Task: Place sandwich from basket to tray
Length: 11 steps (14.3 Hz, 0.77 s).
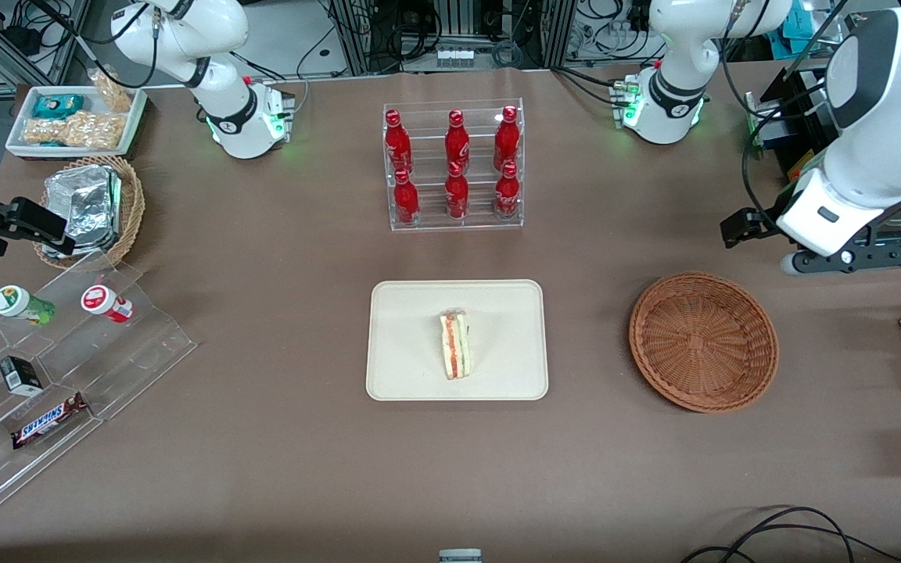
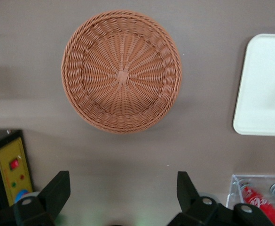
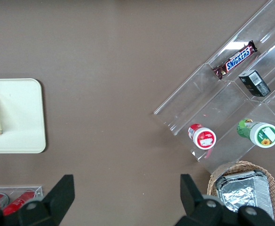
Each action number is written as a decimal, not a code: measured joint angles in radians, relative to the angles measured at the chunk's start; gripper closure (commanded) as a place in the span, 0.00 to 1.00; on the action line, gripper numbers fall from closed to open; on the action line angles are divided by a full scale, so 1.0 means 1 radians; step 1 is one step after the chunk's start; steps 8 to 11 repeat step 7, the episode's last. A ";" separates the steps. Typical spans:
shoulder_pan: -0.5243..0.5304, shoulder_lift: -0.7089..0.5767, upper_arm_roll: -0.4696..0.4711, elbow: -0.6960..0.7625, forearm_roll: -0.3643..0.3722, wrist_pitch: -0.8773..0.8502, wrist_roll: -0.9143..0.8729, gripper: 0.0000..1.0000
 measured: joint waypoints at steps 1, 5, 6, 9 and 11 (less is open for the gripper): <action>0.005 -0.003 0.000 0.011 0.000 0.000 0.038 0.00; 0.010 -0.002 0.014 0.051 0.001 0.003 0.071 0.00; 0.010 0.003 0.023 0.068 0.001 0.002 0.072 0.00; 0.010 0.009 0.032 0.087 0.001 -0.002 0.074 0.00; 0.010 0.009 0.032 0.087 0.001 -0.002 0.074 0.00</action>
